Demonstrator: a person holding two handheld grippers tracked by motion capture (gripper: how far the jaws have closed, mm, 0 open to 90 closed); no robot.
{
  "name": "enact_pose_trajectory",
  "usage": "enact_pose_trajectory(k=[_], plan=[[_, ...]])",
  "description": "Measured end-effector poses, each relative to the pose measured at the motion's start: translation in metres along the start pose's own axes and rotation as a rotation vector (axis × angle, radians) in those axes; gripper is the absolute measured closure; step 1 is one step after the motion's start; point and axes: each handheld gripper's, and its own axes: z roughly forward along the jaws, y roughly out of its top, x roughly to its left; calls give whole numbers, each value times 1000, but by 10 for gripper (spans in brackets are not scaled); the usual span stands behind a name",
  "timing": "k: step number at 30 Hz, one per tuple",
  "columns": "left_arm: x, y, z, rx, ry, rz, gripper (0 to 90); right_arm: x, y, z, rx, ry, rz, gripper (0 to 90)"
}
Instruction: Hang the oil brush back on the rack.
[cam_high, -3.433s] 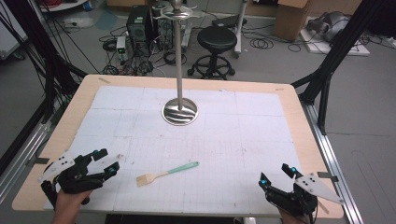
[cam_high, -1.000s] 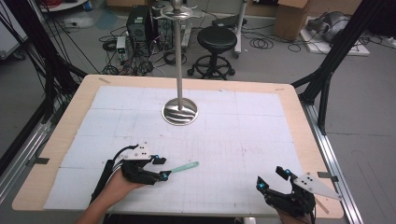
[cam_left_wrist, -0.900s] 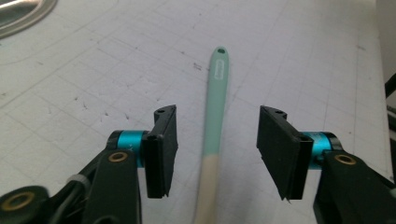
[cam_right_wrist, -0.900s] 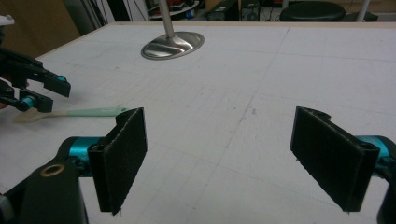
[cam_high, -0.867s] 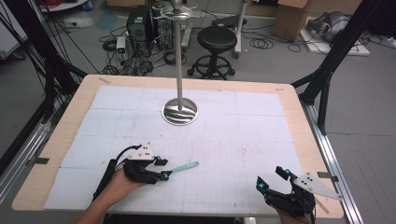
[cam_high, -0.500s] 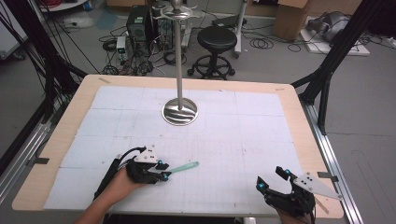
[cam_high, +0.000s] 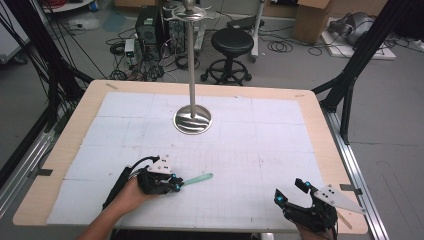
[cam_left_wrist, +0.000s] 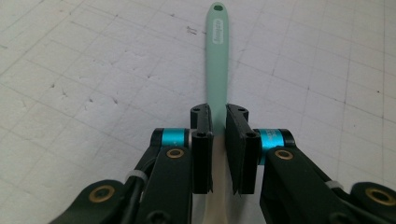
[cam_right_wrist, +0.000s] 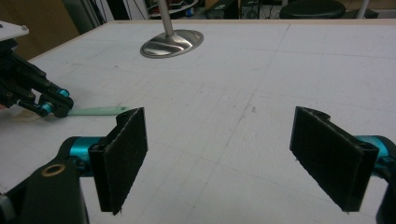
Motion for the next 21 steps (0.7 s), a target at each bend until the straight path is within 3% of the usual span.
enact_pose_trajectory(k=[13, 21], plan=[[2, 0, -2, -17, -14, -45, 816, 0, -2, 3, 9, 4, 0, 193], [-1, 4, -15, -138, -4, -79, 815, -1, -1, 1, 0, -2, 23, 193]])
